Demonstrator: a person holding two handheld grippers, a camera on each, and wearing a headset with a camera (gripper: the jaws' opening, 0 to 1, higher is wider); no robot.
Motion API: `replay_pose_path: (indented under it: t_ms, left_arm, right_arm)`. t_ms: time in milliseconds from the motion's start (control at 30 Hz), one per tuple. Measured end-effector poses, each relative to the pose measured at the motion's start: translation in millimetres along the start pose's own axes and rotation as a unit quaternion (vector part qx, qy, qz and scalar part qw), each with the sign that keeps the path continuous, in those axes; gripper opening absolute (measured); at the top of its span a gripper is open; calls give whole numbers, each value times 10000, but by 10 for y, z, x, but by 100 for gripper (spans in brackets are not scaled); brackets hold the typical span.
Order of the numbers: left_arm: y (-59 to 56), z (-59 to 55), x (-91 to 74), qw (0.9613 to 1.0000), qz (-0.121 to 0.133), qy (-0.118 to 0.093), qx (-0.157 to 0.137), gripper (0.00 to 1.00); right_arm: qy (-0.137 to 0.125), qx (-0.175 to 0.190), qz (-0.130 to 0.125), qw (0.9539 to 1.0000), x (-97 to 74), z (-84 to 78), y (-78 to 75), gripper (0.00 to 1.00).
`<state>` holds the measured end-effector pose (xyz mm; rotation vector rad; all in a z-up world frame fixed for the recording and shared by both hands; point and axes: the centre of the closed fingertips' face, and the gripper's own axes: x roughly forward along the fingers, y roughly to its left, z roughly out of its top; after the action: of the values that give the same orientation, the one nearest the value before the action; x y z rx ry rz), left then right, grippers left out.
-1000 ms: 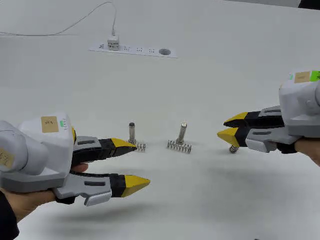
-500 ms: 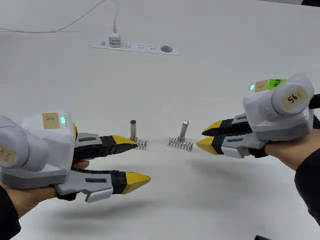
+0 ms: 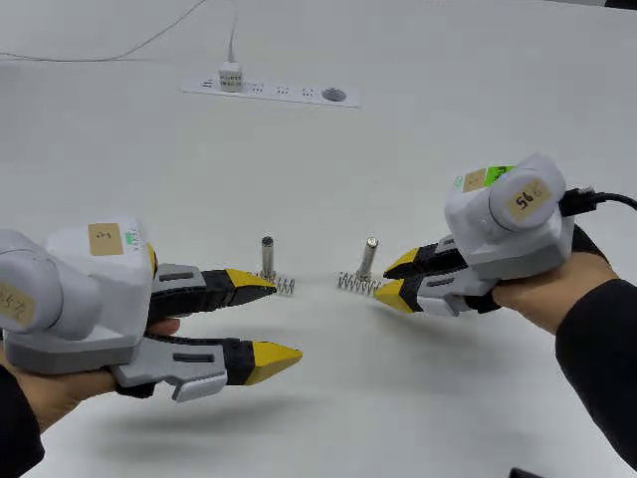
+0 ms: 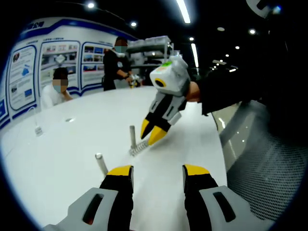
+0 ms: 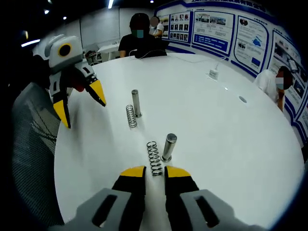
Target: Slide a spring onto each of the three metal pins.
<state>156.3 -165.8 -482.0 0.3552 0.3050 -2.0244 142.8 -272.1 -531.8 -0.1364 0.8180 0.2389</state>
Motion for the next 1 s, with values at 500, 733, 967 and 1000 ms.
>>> replay_pose_path:
  t_ms: [500, 733, 967, 1000]
  left_arm:
    - [5, -4, 8, 10000, -4, 14, 4, 41]
    - [14, -12, 6, 10000, 2, 33, 13, 41]
    - [0, -7, 26, 10000, -36, 64, 63, 41]
    - [-3, -6, 30, 9999, -44, 68, 73, 41]
  right_arm:
    - [230, -122, 121, 9996, 105, -76, 12, 12]
    - [209, -167, 150, 9995, 74, -71, 69, 12]
    - [189, -207, 254, 9993, -6, -74, 184, 12]
    - [176, -211, 271, 9993, -18, -68, 202, 12]
